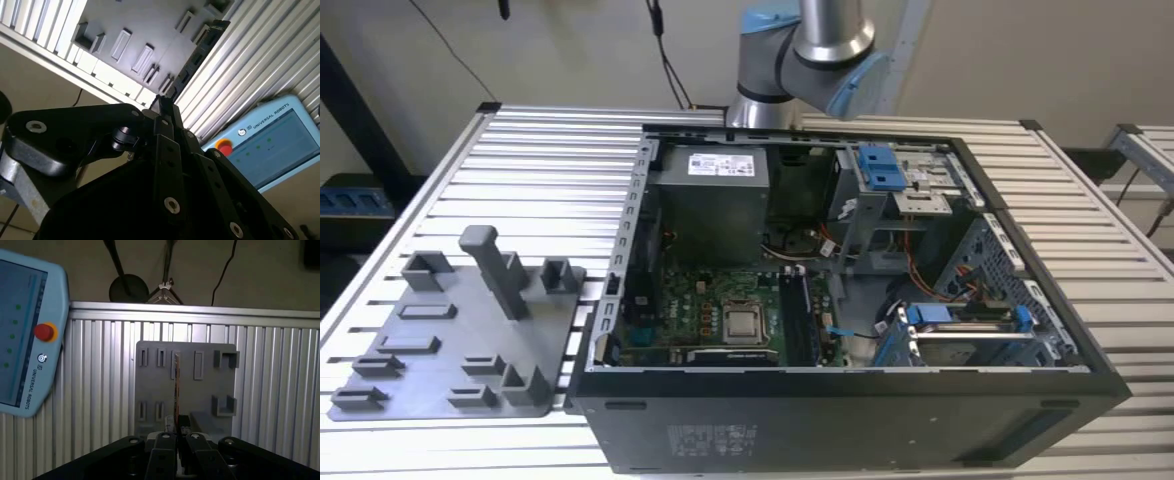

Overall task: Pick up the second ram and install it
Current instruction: 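Pick up the second ram and move it above second insertion slot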

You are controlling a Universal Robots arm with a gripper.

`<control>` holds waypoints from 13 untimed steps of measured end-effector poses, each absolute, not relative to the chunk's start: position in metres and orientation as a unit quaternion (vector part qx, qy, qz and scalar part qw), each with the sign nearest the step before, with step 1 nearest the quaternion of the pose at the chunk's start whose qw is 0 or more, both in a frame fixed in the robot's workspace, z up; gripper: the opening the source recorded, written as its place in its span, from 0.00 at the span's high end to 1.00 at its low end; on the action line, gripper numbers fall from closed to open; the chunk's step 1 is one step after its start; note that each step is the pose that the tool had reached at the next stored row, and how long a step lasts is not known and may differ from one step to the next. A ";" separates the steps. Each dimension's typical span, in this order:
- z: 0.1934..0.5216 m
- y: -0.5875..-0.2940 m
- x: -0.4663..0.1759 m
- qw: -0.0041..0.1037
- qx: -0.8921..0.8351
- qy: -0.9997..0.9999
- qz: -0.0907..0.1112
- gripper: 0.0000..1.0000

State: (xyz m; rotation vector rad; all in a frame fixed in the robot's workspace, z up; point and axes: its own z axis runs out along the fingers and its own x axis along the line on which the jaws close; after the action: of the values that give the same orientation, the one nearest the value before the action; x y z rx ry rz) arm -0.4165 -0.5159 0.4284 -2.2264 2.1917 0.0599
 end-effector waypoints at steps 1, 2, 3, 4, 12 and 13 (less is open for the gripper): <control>0.428 -0.516 -0.415 0.008 -0.712 0.701 0.019 0.86; 0.428 -0.516 -0.414 0.008 -0.712 0.701 0.019 0.86; 0.428 -0.516 -0.412 0.008 -0.712 0.701 0.019 0.86; 0.428 -0.516 -0.410 0.008 -0.712 0.701 0.019 0.86; 0.428 -0.516 -0.399 0.008 -0.712 0.701 0.019 0.86; 0.428 -0.516 -0.398 0.008 -0.712 0.701 0.019 0.86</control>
State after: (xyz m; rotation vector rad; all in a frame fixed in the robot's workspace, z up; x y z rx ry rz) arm -0.3980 -0.5159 0.4283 -2.2264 2.1918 0.0599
